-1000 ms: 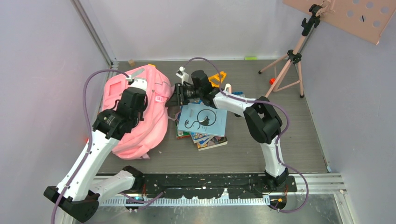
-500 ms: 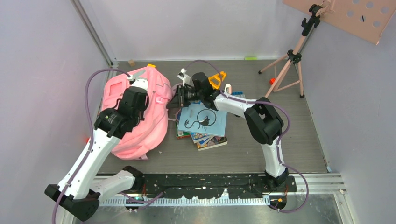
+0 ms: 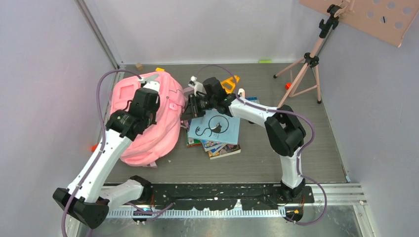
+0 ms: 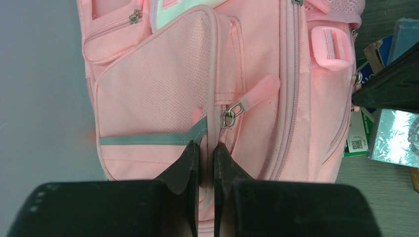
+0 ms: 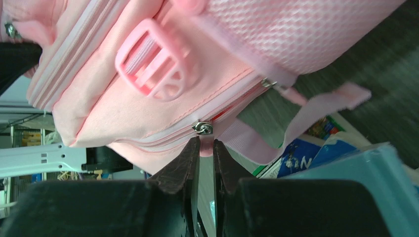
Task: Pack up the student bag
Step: Unzip the student bag at the center of the board.
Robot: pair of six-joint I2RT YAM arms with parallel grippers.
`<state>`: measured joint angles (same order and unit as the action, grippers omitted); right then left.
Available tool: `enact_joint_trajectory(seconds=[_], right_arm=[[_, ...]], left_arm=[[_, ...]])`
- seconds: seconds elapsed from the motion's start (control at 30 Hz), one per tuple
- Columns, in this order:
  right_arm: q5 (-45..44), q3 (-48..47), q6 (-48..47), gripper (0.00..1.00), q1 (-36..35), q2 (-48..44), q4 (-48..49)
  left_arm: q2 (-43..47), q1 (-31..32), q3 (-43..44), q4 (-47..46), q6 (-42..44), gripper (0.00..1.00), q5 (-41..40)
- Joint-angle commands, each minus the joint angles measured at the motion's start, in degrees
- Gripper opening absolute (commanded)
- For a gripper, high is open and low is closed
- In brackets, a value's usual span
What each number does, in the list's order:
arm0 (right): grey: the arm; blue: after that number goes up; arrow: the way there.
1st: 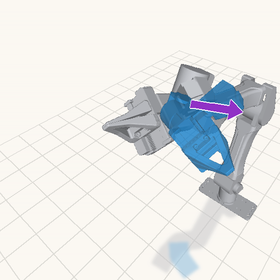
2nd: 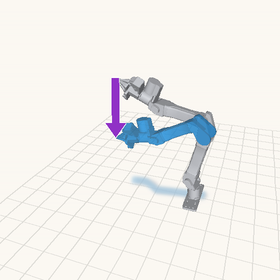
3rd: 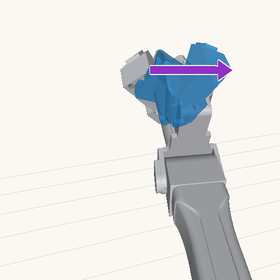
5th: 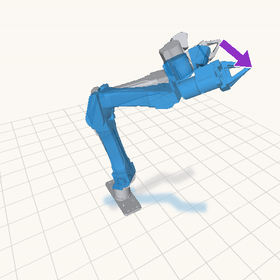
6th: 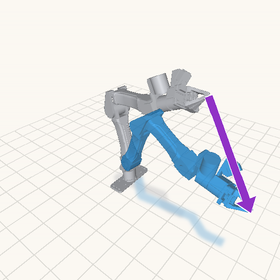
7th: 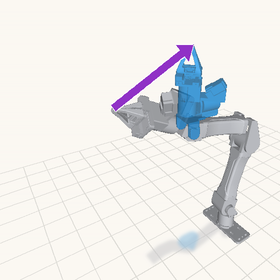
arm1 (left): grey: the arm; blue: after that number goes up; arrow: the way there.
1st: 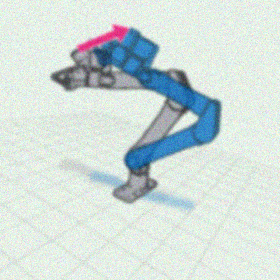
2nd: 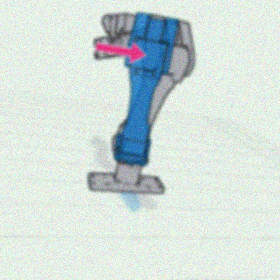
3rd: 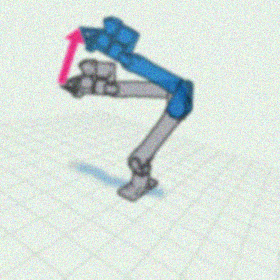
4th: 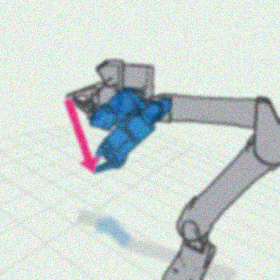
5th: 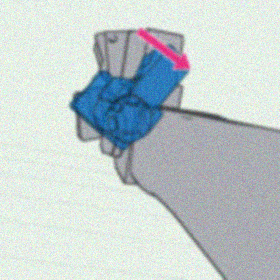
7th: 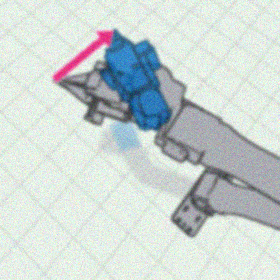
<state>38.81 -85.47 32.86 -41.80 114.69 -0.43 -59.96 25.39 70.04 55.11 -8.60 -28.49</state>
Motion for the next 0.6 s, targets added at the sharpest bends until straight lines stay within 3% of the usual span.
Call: enact_joint_trajectory(seconds=[0.0, 0.57], right_arm=[[1.6, -1.7, -4.5, 0.01, -2.3, -5.2, -6.2], [-2.3, -1.9, -4.9, 0.01, -10.4, -7.3, -8.8]], left_arm=[[-0.4, -1.1, 0.5, -10.6, -1.0, 0.00, 0.2], [-3.9, -4.6, -0.5, -15.1, -3.9, 0.00, 6.1]])
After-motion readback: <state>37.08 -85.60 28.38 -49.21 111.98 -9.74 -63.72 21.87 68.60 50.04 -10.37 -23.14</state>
